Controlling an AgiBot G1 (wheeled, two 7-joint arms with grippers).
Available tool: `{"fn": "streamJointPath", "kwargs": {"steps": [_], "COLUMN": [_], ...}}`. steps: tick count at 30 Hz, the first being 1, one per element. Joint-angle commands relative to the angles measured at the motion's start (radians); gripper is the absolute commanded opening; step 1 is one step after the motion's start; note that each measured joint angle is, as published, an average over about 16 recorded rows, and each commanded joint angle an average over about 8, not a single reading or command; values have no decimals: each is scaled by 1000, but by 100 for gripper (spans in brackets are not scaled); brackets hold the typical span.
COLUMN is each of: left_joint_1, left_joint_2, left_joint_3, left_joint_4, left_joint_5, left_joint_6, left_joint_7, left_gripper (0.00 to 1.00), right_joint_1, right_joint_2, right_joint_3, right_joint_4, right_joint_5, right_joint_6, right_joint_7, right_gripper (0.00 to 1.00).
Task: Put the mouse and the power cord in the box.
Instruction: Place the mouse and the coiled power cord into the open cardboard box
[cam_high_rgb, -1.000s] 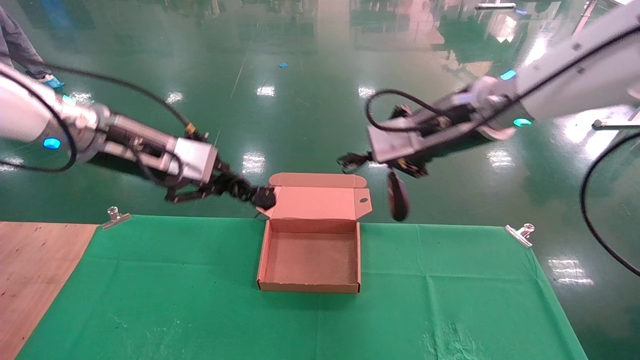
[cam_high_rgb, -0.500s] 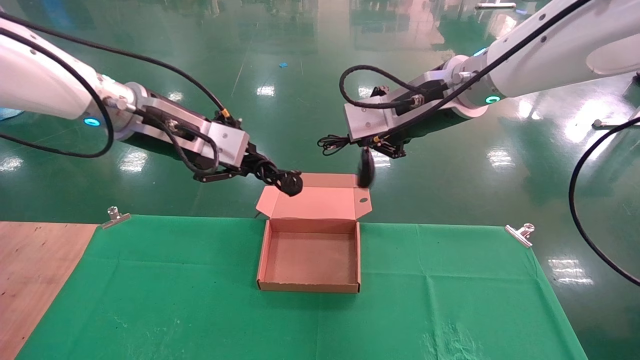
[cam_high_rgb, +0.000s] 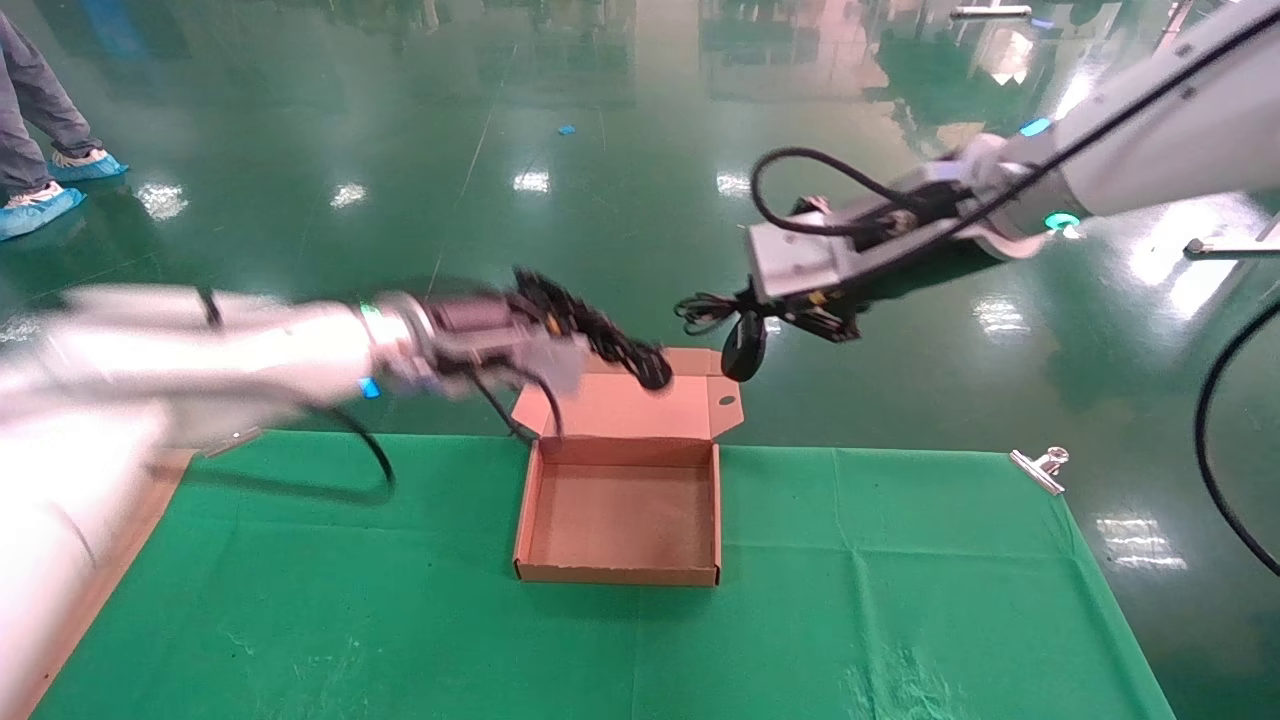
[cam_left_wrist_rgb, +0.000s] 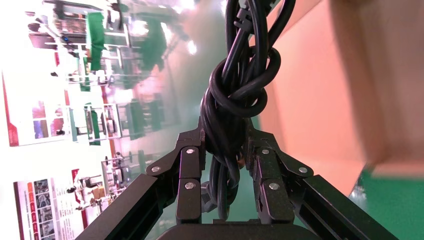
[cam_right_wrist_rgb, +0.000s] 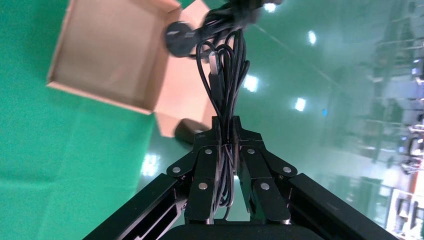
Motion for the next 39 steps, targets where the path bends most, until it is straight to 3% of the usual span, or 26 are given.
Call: {"fn": "streamJointPath", "kwargs": {"steps": [1, 9, 23, 26, 31, 33, 34, 39], "left_joint_1": [90, 325, 365, 359, 332, 318, 312, 293], "left_joint_2": [-1, 8, 29, 30, 31, 30, 30, 28], "left_joint_3": [-22, -5, 215, 266, 343, 370, 383, 439], "left_joint_4": [-71, -257, -218, -204, -180, -173, -171, -167], "left_joint_5": [-36, -17, 38, 36, 13, -2, -8, -36], "left_joint_6": [-66, -294, -415, -435, -425, -410, -402, -395], "left_joint_7": [26, 15, -160, -204, -286, -315, -328, -369], "left_gripper": [0, 0, 0, 16, 78, 95, 100, 100], "right_joint_1": [-10, -68, -166, -178, -200, -211, -216, -238], "right_joint_2": [19, 106, 209, 221, 235, 240, 243, 253], "right_joint_3": [1, 11, 21, 22, 23, 22, 22, 24], "right_joint_4": [8, 117, 287, 301, 311, 312, 312, 310], "right_joint_5": [4, 24, 36, 36, 38, 39, 40, 46], "right_joint_6": [-14, -52, -49, -45, -40, -38, -37, -32], "right_joint_7": [0, 42, 124, 128, 129, 128, 127, 122], "right_gripper": [0, 0, 0, 0, 0, 0, 0, 0]}}
